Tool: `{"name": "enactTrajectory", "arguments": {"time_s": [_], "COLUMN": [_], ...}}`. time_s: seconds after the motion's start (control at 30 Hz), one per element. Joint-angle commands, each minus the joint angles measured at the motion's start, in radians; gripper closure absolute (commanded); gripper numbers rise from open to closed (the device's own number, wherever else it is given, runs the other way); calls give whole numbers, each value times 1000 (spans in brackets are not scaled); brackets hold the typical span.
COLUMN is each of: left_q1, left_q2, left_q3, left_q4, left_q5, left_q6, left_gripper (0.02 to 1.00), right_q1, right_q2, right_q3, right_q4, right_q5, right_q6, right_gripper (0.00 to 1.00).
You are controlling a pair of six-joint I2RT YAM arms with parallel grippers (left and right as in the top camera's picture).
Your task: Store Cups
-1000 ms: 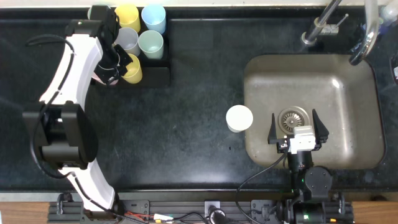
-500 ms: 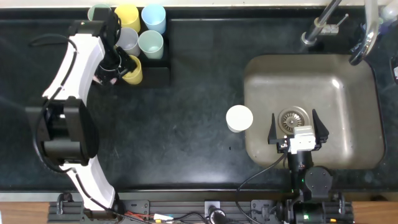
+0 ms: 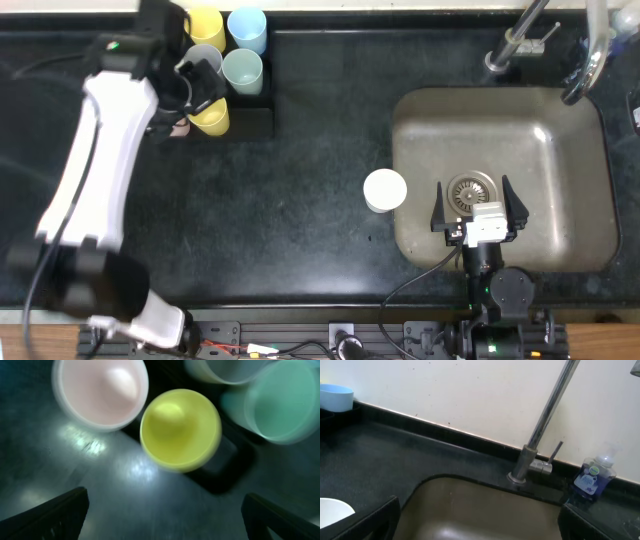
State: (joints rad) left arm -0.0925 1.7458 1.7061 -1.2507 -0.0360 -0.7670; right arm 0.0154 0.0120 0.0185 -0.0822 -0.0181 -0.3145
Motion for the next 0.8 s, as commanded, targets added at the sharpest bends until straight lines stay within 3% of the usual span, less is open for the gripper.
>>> {"name": "enactTrajectory", "arguments": {"time_s": [0.03,0.17,0.3,0.37,0.5,0.6,0.7,0.8], "left_q1": [0,0,0,2,1,1,2,2], "left_q2": [-180,-335,-596,-752,-1093,-1312,-1439,-1529], "left_q3": [3,-89,-450,-687,-1183,-1482,-1621,-1660], "left_q4": [-103,-212,-77,101,743,1288,1564,1606], "left_q5": [-81,-132,-196,-210,-172,-37,-18,-18], "left_q6": [30,120,166,165,190,417,557,659], "left_gripper": [18,18,18,18,18,18,18,18], "right_q1": [6,6,6,6,6,6,6,6], "right_q2": [-8,-8,-8,-8,-8,-8,-8,-8], "right_q3": [-14,-14,-14,-14,-14,-14,-14,-14], "right_q4": [6,6,6,6,6,6,6,6], "right_q5": [8,8,8,8,8,8,8,8], "right_q6": [3,3,3,3,3,3,3,3], "right_gripper": [5,5,3,3,3,3,3,3]}}
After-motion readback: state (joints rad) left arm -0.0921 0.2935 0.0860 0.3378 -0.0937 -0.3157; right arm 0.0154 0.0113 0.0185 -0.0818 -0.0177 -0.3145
